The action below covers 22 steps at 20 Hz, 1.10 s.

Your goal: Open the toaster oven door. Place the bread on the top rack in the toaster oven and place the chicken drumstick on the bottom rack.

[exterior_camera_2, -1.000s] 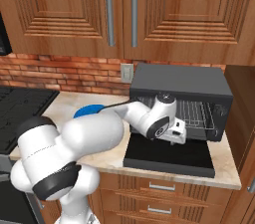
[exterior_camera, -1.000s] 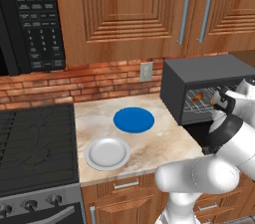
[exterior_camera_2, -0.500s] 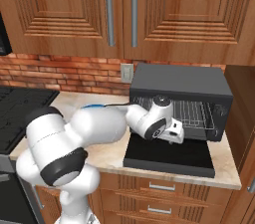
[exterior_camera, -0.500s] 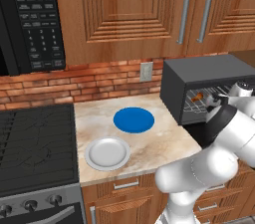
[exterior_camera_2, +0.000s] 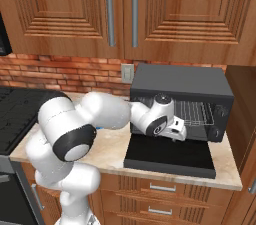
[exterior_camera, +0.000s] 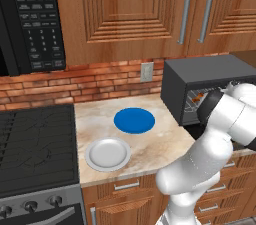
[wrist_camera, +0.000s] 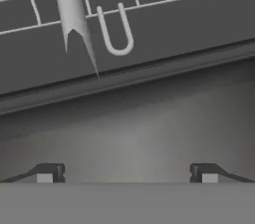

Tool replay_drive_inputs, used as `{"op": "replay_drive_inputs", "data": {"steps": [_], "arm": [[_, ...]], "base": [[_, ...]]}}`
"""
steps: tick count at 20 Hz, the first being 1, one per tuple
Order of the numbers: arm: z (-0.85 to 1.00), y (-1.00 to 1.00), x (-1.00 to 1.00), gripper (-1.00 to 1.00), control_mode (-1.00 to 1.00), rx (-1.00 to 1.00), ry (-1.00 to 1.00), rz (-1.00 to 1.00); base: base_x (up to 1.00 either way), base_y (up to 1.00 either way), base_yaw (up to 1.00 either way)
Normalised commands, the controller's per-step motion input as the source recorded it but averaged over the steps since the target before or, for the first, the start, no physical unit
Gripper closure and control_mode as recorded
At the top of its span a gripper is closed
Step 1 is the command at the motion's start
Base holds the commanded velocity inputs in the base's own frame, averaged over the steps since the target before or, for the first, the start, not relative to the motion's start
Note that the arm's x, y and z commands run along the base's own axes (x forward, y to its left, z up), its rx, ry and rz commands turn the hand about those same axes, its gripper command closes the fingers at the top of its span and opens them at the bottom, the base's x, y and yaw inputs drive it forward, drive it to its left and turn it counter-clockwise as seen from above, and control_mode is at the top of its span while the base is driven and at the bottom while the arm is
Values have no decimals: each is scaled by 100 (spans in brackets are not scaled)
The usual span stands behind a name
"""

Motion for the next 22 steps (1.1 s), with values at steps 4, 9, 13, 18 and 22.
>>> {"op": "replay_drive_inputs", "data": {"steps": [4, 9, 13, 18, 22], "arm": [[-2, -22, 39, -100, -100, 0, 3, 0], [-1, -17, 34, -100, -100, 1, 3, -1], [-10, -7, 22, -100, -100, 5, 1, -1], [-15, 0, 24, -100, -100, 12, 0, -2], [-1, 1, 38, -100, -100, 11, 0, -8]], "base": [[0, 0, 0], [0, 0, 0], [0, 0, 0], [0, 0, 0], [0, 0, 0]]}}
